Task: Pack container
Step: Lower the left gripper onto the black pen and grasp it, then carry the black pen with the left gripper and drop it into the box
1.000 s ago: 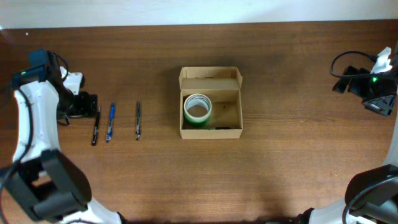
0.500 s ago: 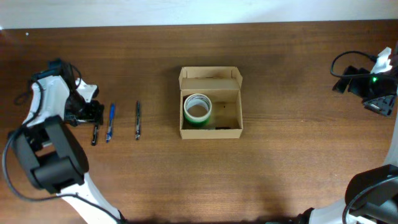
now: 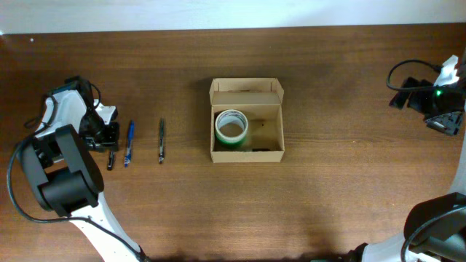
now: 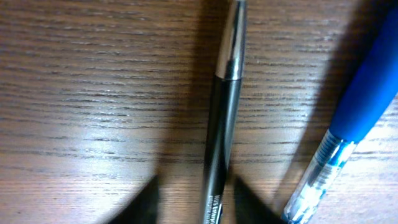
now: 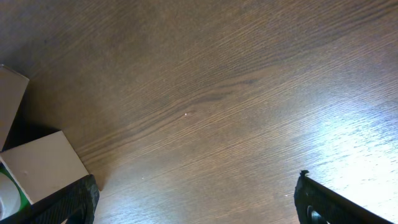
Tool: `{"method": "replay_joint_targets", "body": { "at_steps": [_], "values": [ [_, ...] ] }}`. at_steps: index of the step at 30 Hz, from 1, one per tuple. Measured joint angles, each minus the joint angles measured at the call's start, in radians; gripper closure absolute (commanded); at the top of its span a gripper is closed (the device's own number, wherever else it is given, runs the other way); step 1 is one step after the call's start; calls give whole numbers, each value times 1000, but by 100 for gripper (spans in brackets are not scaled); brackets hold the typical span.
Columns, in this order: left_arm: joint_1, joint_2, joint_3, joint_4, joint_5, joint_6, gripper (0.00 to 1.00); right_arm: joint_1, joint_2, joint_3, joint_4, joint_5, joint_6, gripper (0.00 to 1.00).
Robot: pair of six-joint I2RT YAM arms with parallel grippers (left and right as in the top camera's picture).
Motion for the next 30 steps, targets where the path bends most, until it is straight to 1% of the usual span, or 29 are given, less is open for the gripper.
{"method": "replay_joint_targets", "body": {
  "at_steps": [1,2,13,15,17,19,21,25,27,29,30],
  "values": [
    [0,0,0,0,0,-4,98,0,0,0,0,0,0,1],
    [0,0,0,0,0,-4,98,0,0,0,0,0,0,1],
    [0,0,3,-4,2,-9,99,0,0,0,0,0,0,1],
    [0,5,18,-26,18,-18,98,0,0,0,0,0,0,1],
    [-2,24,68,-81,46,-24,99,0,0,0,0,0,0,1],
    [-7,36,153,-153,67,-27,99,0,0,0,1,0,0,1],
    [-15,47,287,-253,82,-31,99,0,0,0,0,-2,0,1],
    [-47,50,673,-396,143,-10,99,0,0,0,0,-3,0,1],
    [-73,50,854,-460,191,35,99,0,0,0,1,-3,0,1],
    [-125,48,1045,-530,254,124,99,0,0,0,0,-3,0,1],
    [-154,43,1110,-557,275,167,98,0,0,0,0,-3,0,1]
  ]
}}
